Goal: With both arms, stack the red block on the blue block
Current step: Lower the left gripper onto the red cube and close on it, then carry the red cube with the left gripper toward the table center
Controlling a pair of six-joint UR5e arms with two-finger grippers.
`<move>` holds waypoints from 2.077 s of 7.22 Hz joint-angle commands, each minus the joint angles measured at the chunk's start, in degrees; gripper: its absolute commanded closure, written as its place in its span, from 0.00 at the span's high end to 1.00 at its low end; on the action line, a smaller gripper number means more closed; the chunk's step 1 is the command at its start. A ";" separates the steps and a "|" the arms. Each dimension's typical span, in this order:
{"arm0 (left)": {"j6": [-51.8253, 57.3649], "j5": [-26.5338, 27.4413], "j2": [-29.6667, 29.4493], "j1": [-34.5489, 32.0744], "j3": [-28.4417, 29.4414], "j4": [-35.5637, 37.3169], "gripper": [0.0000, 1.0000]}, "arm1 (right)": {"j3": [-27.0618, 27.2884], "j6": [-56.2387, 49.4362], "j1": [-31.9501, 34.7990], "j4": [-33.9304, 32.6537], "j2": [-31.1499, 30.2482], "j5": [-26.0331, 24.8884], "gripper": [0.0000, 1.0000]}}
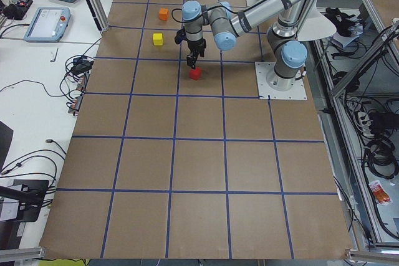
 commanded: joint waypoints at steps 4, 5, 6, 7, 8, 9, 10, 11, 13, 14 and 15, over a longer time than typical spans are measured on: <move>-2.38 0.07 -6.32 0.18 -1.32 9.97 0.91 | 0.00 -0.09 0.00 0.09 0.00 0.00 1.00; -2.38 0.07 -6.50 0.09 -1.32 10.34 0.68 | 0.00 0.00 0.08 0.09 0.00 0.00 1.00; -2.56 0.07 -6.24 0.18 -1.41 10.34 0.33 | 0.00 0.26 -0.09 0.09 0.00 0.00 1.00; -4.47 0.42 -6.24 0.09 -1.06 10.26 0.14 | 0.00 0.00 -0.09 0.09 0.00 0.00 1.00; -7.45 0.34 -5.46 -1.04 0.08 9.99 0.03 | 0.00 0.26 -0.09 0.09 0.00 0.00 1.00; -10.35 -0.01 -5.19 -2.01 2.87 7.38 0.01 | 0.00 0.00 -0.18 0.09 0.00 0.00 1.00; -13.25 -0.10 -5.53 -4.89 7.16 3.26 0.01 | 0.00 0.00 -0.18 0.09 0.00 0.00 1.00; -20.59 -0.02 -5.62 -9.44 12.51 -2.78 0.01 | 0.00 0.09 -0.18 0.09 0.00 0.00 1.00; -35.79 -2.63 -8.86 -17.36 23.95 -10.55 0.01 | 0.00 0.09 -0.18 0.17 0.00 0.00 1.00; -42.22 -6.65 -10.79 -20.53 26.43 -10.31 0.01 | 0.00 -0.09 -0.18 0.17 0.00 0.00 1.00; -48.81 -7.48 -12.98 -24.30 27.85 -9.27 0.01 | 0.00 -0.09 -0.18 0.17 0.00 0.00 1.00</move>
